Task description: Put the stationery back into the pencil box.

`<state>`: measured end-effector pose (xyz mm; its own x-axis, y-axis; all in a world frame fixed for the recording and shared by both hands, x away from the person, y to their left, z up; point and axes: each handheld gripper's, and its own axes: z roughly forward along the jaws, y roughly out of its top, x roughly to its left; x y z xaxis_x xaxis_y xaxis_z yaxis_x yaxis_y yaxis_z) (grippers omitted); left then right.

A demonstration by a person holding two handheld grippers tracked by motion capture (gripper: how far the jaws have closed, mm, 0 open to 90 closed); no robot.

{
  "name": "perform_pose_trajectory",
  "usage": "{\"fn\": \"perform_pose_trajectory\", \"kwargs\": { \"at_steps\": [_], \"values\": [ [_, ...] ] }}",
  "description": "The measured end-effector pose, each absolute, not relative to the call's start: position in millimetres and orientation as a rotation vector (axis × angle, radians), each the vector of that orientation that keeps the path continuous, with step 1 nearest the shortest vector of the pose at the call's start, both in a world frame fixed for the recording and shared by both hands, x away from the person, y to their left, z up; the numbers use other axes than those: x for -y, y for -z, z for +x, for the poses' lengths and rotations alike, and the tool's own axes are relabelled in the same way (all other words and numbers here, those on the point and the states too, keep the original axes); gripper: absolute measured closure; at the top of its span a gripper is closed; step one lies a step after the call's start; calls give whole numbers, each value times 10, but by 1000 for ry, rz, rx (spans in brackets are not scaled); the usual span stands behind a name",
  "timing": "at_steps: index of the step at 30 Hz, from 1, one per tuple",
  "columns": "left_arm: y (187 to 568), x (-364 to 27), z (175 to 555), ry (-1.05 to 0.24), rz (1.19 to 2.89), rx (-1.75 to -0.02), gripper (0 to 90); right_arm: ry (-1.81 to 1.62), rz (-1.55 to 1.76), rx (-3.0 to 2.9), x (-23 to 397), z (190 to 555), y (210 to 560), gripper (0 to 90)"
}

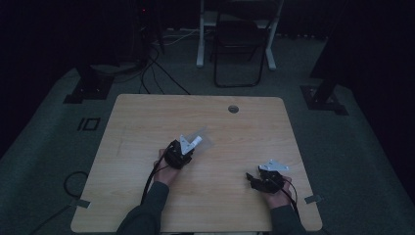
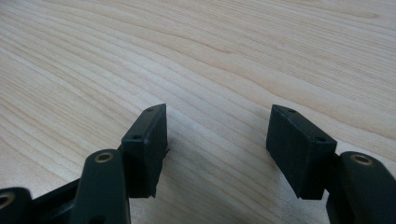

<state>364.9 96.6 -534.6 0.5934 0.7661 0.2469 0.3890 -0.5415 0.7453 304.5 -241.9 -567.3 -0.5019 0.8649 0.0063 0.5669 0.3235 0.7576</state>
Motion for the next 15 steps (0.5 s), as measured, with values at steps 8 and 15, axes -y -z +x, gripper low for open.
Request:
{"fn": "perform_pose_trajectory", "kwargs": {
  "at_steps": [8,15],
  "values": [
    [5402,-960,3666,-752,2186,-917,710,-1011,1267,-2194,2420,3044,5673,385],
    [5424,-984,3675,-747,2192,-923,709,-1011,1267,-2194,2420,3044,5673,385]
  ]
}}
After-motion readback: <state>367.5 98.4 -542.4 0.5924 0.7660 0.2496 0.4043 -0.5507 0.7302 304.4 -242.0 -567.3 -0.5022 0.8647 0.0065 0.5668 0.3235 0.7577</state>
